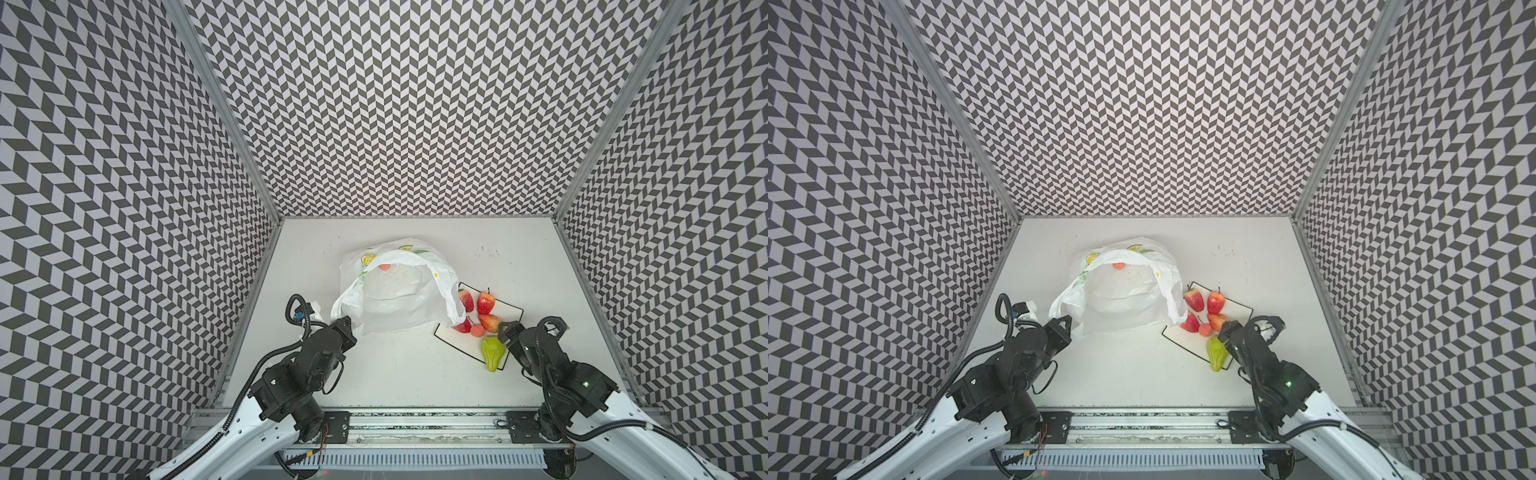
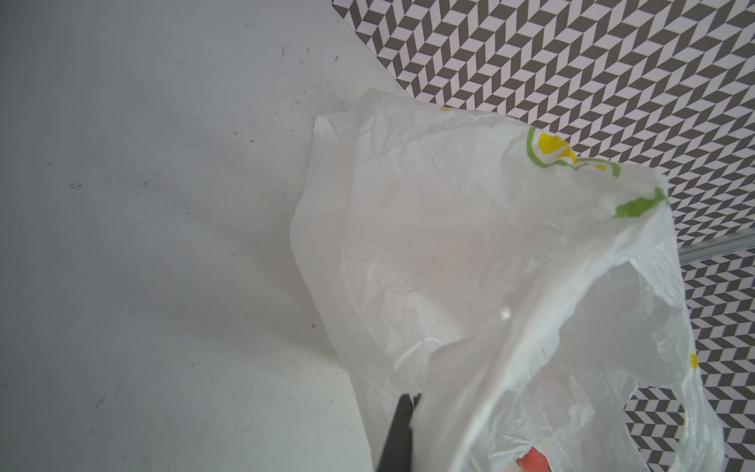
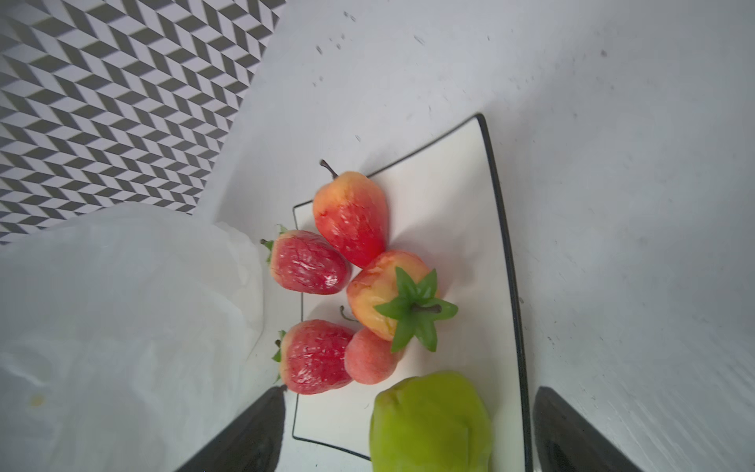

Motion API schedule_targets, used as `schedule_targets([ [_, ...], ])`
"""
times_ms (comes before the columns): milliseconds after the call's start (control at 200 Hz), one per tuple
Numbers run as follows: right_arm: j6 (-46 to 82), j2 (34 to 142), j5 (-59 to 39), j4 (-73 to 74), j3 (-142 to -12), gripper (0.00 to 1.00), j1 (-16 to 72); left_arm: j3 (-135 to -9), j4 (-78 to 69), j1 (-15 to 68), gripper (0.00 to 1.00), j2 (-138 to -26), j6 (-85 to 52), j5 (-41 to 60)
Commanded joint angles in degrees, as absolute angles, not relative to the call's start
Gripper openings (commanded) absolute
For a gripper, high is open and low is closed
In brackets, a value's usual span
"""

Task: Take the fake fruits out of the plastic bag
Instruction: 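Lower the green pear onto the tray and open the right gripper, then move the open right gripper back into the bag opening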

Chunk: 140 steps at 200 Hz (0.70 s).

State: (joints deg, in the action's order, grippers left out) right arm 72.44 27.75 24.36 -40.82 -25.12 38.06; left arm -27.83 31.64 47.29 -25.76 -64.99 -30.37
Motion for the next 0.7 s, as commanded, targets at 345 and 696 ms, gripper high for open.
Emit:
schedule_targets([
  [345,22.2,39.4,-1.8,-9.2,-43.3,0.64,48.4,-28.0,30.2,47.6,0.0,-25.8,-63.1,-31.6],
  [696,21.8,73.3,10.7,10.1,-50.6,0.59,66.4,-28.9,30.1,47.6,0.0,-25.8,-62.2,-31.4],
])
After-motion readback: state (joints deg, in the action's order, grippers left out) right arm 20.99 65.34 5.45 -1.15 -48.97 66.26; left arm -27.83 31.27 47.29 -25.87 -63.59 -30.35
